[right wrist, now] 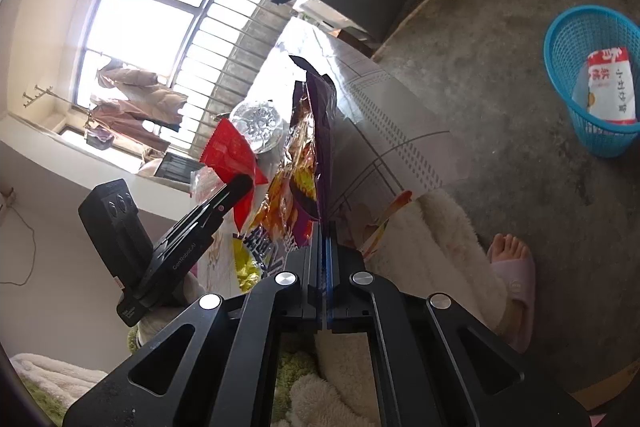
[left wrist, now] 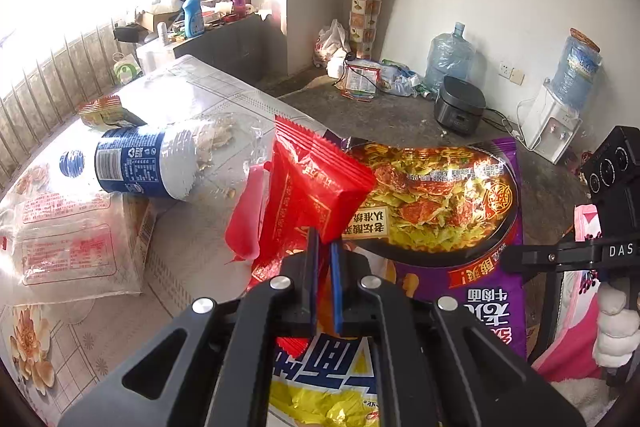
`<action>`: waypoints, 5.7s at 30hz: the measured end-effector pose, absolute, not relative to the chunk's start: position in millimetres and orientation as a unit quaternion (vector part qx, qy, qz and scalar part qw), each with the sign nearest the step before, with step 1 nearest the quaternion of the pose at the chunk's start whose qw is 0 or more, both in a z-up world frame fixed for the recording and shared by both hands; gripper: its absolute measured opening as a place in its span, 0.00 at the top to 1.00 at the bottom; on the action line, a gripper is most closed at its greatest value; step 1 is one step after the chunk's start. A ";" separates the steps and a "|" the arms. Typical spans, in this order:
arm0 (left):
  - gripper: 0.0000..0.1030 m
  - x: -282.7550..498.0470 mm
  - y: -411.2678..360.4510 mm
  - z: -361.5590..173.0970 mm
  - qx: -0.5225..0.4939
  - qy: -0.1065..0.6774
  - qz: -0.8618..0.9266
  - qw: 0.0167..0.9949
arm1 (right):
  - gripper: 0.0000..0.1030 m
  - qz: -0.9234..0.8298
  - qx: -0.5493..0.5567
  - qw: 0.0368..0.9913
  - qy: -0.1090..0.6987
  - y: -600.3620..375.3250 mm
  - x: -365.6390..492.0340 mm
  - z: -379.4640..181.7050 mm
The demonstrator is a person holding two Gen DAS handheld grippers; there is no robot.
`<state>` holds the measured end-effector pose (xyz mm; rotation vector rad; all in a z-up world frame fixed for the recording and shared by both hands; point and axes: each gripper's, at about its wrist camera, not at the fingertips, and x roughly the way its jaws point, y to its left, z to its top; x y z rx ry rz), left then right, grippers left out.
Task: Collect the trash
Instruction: 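Grasp the purple noodle packet with the right tool while the left tool grasps the red wrapper, then carry the noodle packet and red wrapper to the blue wastebasket and release both, then move both tools back over the table toward the bottle and plastic bag, then reach the right tool to the yellow Enaak packet while the left tool reaches the clear plastic bag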
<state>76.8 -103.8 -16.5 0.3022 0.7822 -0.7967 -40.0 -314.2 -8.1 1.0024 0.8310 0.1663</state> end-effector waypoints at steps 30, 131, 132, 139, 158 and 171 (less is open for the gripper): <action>0.95 105.4 -430.0 -16.6 0.137 0.457 -0.569 0.669 | 1.00 -0.152 0.497 0.809 0.274 -513.6 -66.7 -37.5; 0.06 101.8 108.2 77.3 -0.075 0.252 -0.197 0.944 | 0.10 0.069 0.129 0.947 0.285 -228.9 101.9 107.9; 0.06 103.6 106.7 71.9 -0.071 0.256 -0.199 0.943 | 0.11 0.085 0.124 0.945 0.289 -225.5 111.9 108.0; 0.13 129.9 100.9 32.1 -0.063 0.302 -0.193 0.931 | 0.14 0.187 0.053 0.918 0.346 -190.6 189.5 94.6; 0.33 198.6 89.2 -35.8 -0.132 0.405 -0.199 0.883 | 0.29 0.318 0.073 0.774 0.543 -162.2 298.6 19.8; 0.47 188.6 112.5 -35.5 -0.188 0.401 -0.227 0.867 | 0.45 0.273 0.183 0.754 0.568 -158.6 243.6 19.0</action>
